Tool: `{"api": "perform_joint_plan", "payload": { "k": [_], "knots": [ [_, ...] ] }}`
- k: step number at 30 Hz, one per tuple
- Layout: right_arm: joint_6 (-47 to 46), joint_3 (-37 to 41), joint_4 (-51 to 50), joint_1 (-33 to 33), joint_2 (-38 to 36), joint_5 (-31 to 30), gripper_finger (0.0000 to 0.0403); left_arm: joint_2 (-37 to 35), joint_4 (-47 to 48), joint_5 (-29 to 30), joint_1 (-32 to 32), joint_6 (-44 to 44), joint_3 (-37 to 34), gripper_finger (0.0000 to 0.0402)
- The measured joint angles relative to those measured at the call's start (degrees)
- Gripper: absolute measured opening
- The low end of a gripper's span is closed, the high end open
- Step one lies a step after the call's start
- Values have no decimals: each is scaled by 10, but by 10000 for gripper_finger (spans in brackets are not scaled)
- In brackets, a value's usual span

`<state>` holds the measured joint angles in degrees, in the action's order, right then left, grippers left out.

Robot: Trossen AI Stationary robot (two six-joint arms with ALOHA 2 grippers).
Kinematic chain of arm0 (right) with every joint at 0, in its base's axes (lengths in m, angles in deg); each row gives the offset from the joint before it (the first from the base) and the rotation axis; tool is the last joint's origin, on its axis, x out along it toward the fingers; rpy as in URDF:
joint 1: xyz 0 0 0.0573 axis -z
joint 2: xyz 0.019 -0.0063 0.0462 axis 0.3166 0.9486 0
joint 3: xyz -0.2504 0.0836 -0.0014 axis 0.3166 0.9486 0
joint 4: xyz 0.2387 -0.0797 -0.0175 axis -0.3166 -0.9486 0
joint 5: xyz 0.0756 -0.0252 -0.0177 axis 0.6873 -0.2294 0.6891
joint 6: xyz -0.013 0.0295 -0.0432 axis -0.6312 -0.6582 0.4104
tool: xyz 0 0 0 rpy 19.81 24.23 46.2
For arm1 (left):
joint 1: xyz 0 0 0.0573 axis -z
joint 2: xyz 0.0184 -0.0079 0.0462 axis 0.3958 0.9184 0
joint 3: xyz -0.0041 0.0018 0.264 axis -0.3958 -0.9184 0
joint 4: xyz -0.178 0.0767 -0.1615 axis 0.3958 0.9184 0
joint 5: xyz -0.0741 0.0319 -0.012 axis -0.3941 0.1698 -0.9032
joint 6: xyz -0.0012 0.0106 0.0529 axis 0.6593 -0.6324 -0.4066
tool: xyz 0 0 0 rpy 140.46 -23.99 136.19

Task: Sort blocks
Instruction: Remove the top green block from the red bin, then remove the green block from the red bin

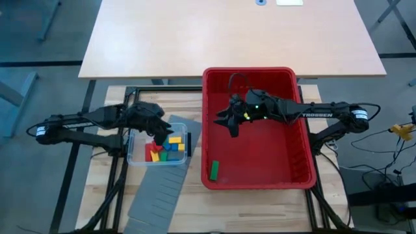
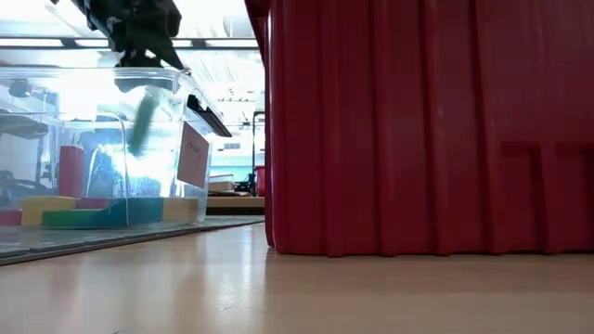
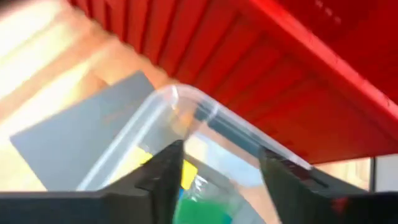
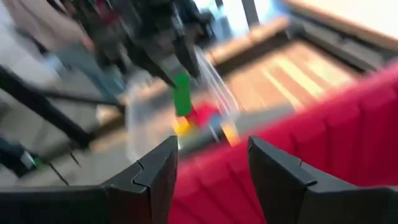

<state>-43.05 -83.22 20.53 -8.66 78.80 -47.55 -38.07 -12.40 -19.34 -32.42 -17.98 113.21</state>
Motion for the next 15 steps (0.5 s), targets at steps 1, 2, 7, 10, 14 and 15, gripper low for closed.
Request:
{"api": "perform_joint_plan", "payload": {
  "k": [1,2,7,10,14,15],
  "knots": [
    [12,0,-27,0,-2,0,173,6,1,-5,0,3,0,200],
    [24,0,-55,0,-3,0,175,12,0,-8,0,3,0,215],
    [63,12,-179,-6,-4,0,180,35,0,-9,0,3,0,270],
    [62,45,-192,-17,-4,6,181,43,0,-9,0,5,0,280],
    [38,109,-174,-45,-4,24,181,45,1,-10,0,10,0,276],
    [29,128,-159,-52,-4,26,181,45,1,-10,0,11,0,275]
  ]
}}
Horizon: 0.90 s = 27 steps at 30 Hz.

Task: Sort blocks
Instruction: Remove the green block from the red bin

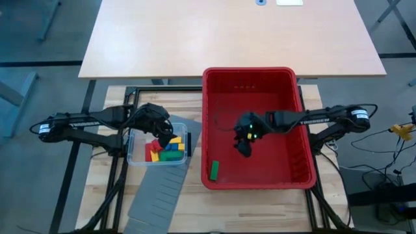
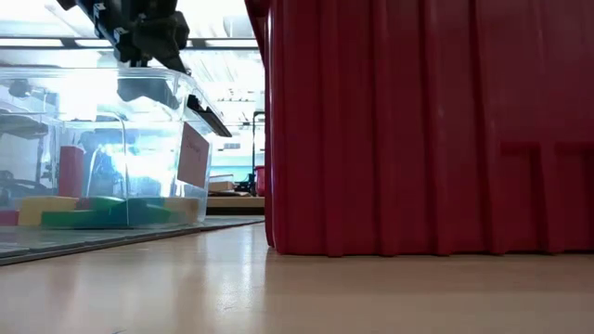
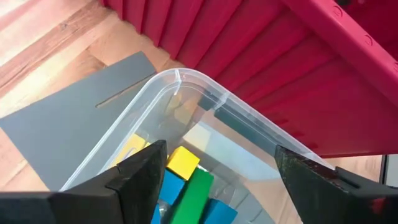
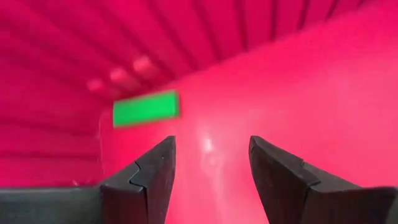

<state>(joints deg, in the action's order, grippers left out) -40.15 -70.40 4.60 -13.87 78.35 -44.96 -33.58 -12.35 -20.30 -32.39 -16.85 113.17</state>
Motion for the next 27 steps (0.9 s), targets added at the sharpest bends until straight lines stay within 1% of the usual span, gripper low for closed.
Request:
{"api": "perform_joint_plan", "payload": {
  "k": [3,6,9,14,19,27],
  "knots": [
    [-26,45,48,-22,0,2,181,-2,0,0,0,7,0,274],
    [-15,70,89,-41,2,2,181,-2,0,0,0,10,0,274],
    [22,71,101,-54,16,0,181,-2,0,1,0,15,0,274],
    [63,65,108,-58,62,1,181,-2,3,2,0,34,0,274],
    [66,26,150,-58,117,20,181,-3,8,2,0,48,0,274],
    [76,-66,145,-58,219,21,181,-3,14,1,0,53,-1,274]
  ]
}}
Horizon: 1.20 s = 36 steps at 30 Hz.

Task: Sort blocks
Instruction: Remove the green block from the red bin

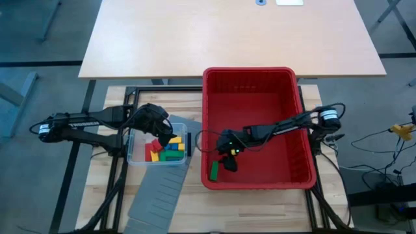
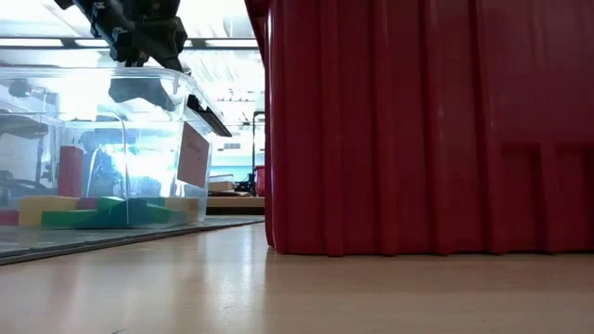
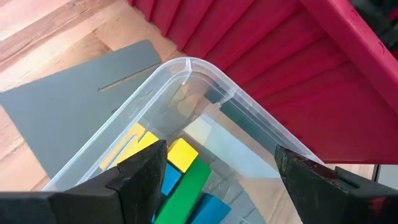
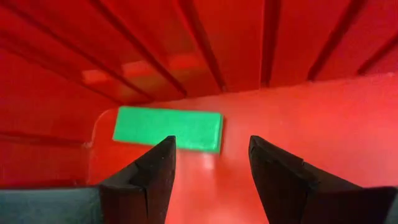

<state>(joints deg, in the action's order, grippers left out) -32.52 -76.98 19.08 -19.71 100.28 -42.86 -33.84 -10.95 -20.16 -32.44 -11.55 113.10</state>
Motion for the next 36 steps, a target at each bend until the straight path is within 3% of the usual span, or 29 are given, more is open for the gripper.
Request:
{"api": "perform_joint_plan", "payload": {
  "k": [7,14,24,36],
  "knots": [
    [1,-32,-7,-2,63,34,166,0,10,-7,0,3,0,274],
    [12,-48,-9,-6,80,38,134,0,13,-8,0,0,0,274],
    [13,-57,-126,2,89,-79,97,0,19,-10,0,-1,0,274],
    [-5,-54,-167,27,76,-94,112,0,25,-16,0,-7,0,275]
  ]
}}
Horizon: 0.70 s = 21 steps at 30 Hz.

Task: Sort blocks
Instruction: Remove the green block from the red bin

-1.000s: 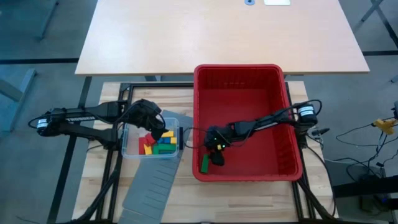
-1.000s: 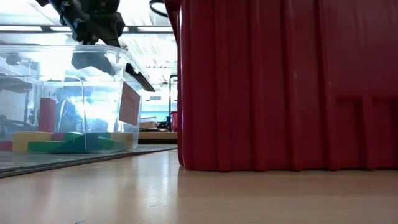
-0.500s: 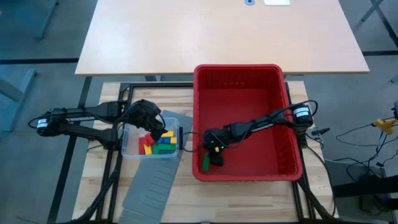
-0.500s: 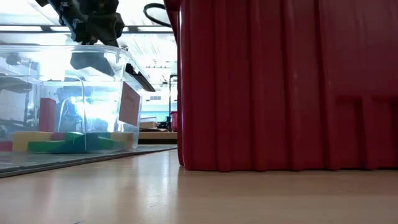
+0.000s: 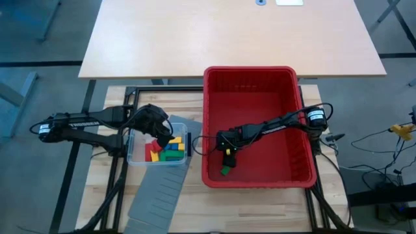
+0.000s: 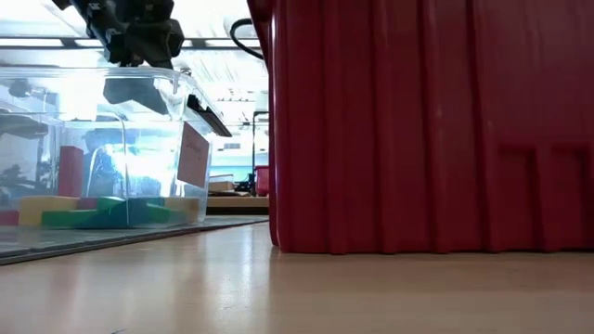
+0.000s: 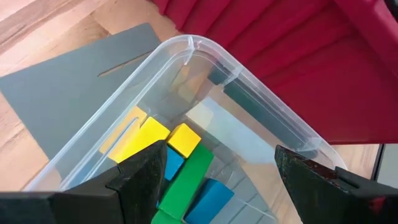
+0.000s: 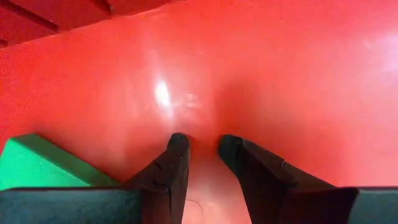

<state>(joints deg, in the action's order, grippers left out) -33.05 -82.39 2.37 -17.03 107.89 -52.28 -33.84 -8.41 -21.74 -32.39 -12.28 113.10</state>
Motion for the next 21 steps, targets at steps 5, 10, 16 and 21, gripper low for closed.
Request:
{"api": "perform_joint_plan", "payload": {
  "k": [5,10,16,21],
  "knots": [
    [37,2,-11,1,-37,-6,114,0,7,-7,0,-3,0,275],
    [124,15,-25,1,-94,34,109,0,16,-7,0,-8,0,275],
    [274,47,-18,-12,-128,78,125,0,17,-7,0,-13,0,275],
    [300,61,-12,-19,-118,104,160,0,16,-7,0,-12,0,275]
  ]
}}
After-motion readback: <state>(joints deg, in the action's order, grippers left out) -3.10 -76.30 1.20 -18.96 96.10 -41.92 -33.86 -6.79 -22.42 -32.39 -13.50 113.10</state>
